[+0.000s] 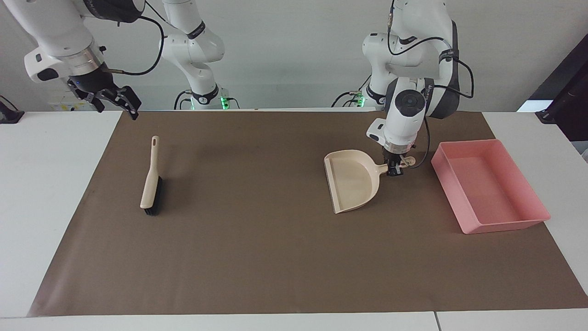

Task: Clean e-waste and dump in bin
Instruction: 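Bring the empty dustpan back to the table center with the left gripper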

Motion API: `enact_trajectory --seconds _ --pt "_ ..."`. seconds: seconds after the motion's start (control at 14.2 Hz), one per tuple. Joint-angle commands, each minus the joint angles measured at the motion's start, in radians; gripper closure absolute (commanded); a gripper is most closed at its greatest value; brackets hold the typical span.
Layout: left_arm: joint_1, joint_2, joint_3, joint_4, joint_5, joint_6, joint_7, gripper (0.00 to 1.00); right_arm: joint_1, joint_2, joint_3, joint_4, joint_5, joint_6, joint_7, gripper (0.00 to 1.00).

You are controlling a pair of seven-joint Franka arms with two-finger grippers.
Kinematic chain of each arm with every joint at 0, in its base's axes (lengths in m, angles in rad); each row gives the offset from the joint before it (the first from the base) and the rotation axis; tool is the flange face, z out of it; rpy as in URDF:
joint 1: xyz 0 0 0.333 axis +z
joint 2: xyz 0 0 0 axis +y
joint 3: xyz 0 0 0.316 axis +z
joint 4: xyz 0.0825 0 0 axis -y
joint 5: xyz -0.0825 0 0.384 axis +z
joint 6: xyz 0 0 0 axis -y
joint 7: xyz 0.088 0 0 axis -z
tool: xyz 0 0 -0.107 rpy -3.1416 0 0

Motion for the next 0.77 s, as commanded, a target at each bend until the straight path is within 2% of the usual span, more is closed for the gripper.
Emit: enact_trajectory --seconds 0.0,0.35,0.56,0.7 --pt "0.003 -0.015 0.016 0.008 0.001 0.001 -0.029 0.36 0.033 -0.006 0.007 -0.007 0.045 0.045 0.045 0.0" --pt "0.119 -0.105 0.019 0.029 0.001 -0.105 -0.309 0.03 0.04 -0.003 0.007 -0.001 0.015 0.023 0.02 0.0" --pt "0.2 -0.136 0.017 0.032 0.001 -0.205 -0.484 0.02 0.04 -0.003 0.009 -0.001 0.021 0.025 0.018 0.0" --pt "0.254 -0.136 0.017 0.044 0.0 -0.216 -0.633 0.03 0.04 -0.003 0.007 0.001 0.022 0.025 0.018 0.0"
